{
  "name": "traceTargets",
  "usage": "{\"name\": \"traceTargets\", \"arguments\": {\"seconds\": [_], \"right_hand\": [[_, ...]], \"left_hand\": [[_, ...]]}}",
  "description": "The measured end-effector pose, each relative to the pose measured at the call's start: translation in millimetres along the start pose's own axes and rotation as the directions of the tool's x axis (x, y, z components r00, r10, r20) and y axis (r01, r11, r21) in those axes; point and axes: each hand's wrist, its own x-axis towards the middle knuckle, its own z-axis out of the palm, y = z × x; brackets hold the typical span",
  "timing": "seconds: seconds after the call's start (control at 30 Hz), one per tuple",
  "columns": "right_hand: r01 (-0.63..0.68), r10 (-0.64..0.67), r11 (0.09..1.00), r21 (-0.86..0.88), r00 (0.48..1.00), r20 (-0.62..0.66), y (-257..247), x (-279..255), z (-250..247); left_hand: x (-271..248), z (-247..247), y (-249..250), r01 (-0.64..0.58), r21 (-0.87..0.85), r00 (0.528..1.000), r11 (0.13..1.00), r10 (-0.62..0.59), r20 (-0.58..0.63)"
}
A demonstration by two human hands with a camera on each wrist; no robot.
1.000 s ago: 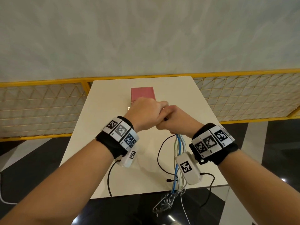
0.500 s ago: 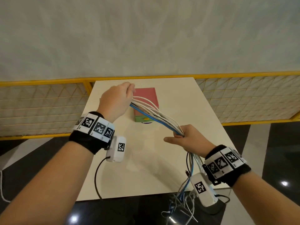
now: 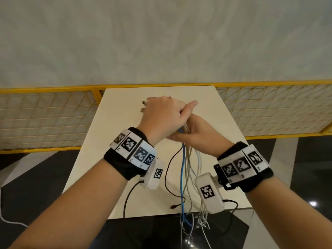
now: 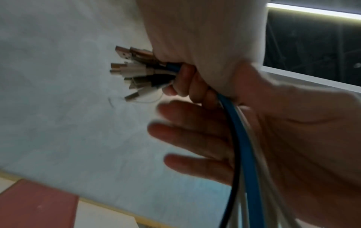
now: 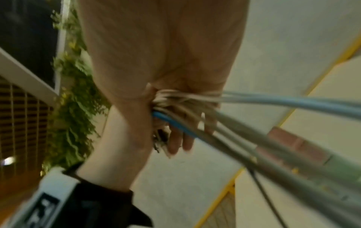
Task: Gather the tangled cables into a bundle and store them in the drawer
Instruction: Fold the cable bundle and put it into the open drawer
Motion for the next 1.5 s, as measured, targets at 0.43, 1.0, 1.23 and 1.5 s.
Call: {"name": "traceTargets", "arguments": {"seconds": [0.43, 1.0, 1.23, 1.5], "right_hand": [[-0.109, 0.109, 0.994, -0.008, 0.986, 0.124, 38, -14, 18], [-0.207, 0.187, 0.974, 0.094, 0.964, 0.189, 30, -13, 11], [-0.320, 0.278, 0.933, 0.166, 0.932, 0.232, 55, -47, 2], [-0.279, 0.282, 0.959, -0.053, 0.957, 0.064, 38, -32, -11]], "left_hand": [[-3, -19, -63, 0.373, -0.122, 0.917, 0.920, -0.386, -0.102], [-26, 19, -27, 0.108, -0.265, 0.983, 0.958, -0.064, 0.170], [-16, 7, -64, 0.220, -0.281, 0.950, 0.934, -0.271, -0.157], [-14, 18, -21, 0.174, -0.033, 0.954, 0.984, -0.160, 0.252]]}}
